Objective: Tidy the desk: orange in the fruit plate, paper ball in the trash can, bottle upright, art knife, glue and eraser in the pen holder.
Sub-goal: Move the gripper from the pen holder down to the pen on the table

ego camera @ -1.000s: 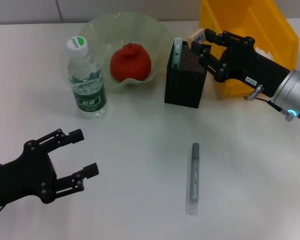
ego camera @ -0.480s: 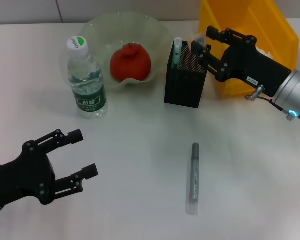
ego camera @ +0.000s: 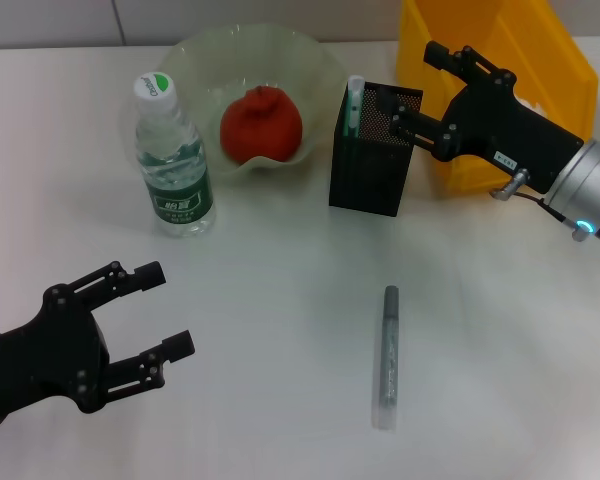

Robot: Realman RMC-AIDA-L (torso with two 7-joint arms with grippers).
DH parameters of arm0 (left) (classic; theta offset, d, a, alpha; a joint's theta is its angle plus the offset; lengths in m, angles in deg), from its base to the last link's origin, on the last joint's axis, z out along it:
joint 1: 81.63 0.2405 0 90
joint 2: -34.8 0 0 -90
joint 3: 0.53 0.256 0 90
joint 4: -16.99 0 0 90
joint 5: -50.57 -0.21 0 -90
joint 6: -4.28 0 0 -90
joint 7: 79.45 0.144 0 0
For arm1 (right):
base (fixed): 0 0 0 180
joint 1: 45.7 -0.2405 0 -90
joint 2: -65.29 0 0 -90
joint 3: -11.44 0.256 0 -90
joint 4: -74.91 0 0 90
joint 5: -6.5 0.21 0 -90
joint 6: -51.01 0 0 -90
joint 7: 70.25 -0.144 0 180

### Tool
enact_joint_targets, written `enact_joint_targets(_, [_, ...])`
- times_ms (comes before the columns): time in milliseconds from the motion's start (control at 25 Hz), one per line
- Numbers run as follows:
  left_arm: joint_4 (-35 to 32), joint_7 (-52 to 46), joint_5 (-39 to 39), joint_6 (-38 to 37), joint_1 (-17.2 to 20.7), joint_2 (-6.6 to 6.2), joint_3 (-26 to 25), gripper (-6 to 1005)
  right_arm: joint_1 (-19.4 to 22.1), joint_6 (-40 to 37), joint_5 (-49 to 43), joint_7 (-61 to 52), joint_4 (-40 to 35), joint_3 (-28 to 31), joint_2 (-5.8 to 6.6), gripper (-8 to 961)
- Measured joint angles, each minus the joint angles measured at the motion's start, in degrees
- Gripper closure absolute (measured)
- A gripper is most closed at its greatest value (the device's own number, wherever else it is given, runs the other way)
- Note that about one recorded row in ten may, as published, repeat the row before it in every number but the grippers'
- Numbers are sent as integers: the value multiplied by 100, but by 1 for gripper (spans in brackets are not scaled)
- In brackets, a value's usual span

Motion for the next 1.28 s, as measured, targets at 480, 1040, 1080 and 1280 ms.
enact_joint_targets(480, [0,0,0,-6,22,8,0,198,11,0,2,-24,0,-9,0,136])
enact_joint_targets(1040, [0,0,0,-24,23,9,0,198,-10,-66,-5,-145,-4,-1,2,136])
enact_joint_targets(1080, [0,0,0,-24,24,9,0,198,-10,-66,-5,-145,-4,-1,2,136])
enact_joint_targets(1280, [0,0,0,-24,17,1,0,198,-18,-96,-63,-416,-35,-56,31,137])
